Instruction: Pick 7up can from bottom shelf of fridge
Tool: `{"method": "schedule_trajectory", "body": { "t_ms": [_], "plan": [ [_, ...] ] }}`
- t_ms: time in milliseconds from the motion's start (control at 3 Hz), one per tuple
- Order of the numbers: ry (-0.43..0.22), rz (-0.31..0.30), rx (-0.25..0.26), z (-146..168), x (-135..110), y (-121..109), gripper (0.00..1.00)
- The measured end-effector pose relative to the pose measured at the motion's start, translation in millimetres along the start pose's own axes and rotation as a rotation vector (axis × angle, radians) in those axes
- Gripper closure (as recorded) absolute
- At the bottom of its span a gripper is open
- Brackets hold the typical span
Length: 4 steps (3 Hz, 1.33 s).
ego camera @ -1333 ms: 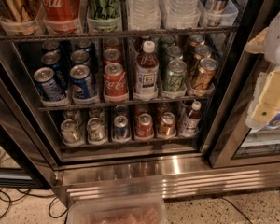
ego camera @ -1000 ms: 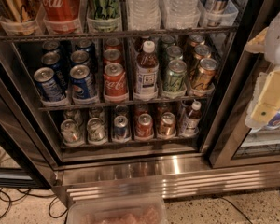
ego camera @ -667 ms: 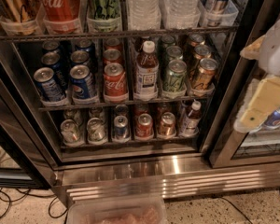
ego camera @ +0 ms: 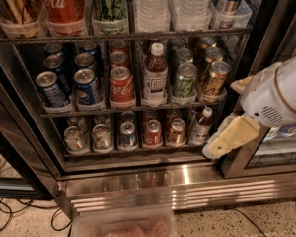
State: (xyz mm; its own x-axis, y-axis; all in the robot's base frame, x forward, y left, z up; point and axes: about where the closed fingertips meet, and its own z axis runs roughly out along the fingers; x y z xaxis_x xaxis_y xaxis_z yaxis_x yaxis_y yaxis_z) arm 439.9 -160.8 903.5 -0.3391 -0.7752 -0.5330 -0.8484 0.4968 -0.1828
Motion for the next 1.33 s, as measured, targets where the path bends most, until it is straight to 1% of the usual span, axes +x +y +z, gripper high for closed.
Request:
{"method": "schedule_trajectory", "body": {
  "t_ms": [333,667,1000,1333],
  "plan": [
    [-0.129,0.114,-0.013,37.9,-9.0,20.2,0.19],
    [-0.299,0.189,-0.043,81.2,-36.4,26.0,0.42],
    [-0.383,0.236,-0.007,80.0,-60.1,13.7,0.65],
    [-0.386,0.234,0.013,102.1,-60.2,31.6,0.88]
  ]
}}
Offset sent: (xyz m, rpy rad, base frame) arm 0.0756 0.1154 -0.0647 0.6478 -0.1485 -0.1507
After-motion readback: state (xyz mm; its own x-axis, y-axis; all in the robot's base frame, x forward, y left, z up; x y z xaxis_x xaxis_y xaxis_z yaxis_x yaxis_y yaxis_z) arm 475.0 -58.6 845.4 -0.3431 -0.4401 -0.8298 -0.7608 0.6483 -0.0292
